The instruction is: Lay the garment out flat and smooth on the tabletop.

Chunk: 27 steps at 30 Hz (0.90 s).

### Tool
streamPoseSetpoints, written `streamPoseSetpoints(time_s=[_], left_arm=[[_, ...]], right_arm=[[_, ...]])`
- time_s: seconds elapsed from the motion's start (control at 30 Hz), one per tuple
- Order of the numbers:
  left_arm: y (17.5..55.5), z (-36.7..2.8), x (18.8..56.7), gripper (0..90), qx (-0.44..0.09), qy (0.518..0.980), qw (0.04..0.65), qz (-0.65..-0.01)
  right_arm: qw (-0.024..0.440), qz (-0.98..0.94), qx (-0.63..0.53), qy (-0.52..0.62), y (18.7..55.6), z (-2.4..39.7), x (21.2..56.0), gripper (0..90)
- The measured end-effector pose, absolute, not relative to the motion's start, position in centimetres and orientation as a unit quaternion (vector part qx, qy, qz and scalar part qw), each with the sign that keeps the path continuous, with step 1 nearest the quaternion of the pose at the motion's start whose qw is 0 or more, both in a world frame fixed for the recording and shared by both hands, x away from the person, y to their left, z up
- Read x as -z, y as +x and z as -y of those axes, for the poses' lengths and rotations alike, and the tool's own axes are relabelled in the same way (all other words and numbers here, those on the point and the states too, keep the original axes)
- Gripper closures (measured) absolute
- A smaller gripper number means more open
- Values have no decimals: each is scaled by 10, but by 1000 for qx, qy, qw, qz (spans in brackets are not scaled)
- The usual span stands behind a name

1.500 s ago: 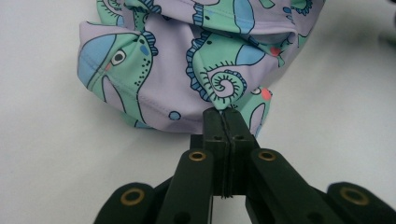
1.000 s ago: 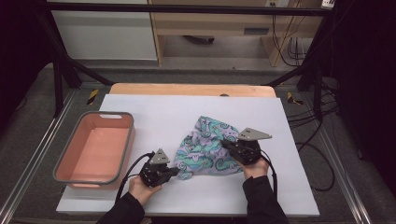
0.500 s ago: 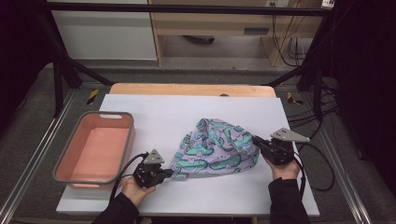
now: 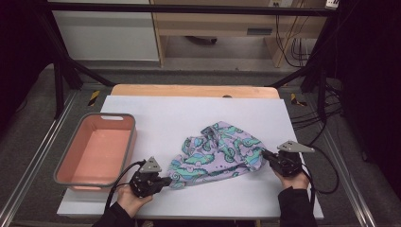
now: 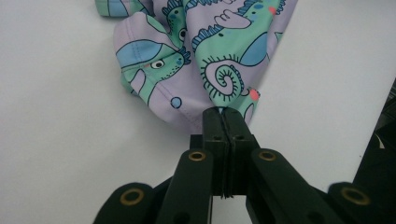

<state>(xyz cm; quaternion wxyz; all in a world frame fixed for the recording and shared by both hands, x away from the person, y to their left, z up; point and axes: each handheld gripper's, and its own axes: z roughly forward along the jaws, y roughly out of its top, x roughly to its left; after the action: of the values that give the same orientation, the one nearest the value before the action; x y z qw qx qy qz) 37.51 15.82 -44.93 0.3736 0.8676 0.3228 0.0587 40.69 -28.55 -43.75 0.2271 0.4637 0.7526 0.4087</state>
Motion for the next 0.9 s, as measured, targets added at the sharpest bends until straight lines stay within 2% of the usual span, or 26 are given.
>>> streamPoseSetpoints(time_s=[0.07,0.17,0.33,0.4,0.5,0.67,0.77,0.83,0.9], left_arm=[[376,-159,446,844,-61,862,382,-328],[380,-159,439,756,-71,856,392,-330],[396,-152,431,403,-102,838,412,-344],[405,-145,429,307,-109,831,417,-352],[421,-133,429,236,-114,827,416,-360],[451,-111,438,224,-103,833,397,-371],[463,-100,447,252,-87,834,396,-373],[466,-95,452,378,-86,831,402,-374],[468,-92,455,576,-65,829,414,-371]], right_arm=[[230,-751,-418,455,406,283,434,843],[237,-743,-443,443,403,275,426,742],[241,-744,-467,411,404,249,417,521],[232,-754,-467,399,408,236,419,457],[215,-764,-463,395,416,217,428,421],[204,-787,-431,391,430,194,448,409],[208,-797,-413,389,436,187,458,474],[209,-804,-399,388,440,186,462,564],[203,-810,-393,384,442,187,463,733]])
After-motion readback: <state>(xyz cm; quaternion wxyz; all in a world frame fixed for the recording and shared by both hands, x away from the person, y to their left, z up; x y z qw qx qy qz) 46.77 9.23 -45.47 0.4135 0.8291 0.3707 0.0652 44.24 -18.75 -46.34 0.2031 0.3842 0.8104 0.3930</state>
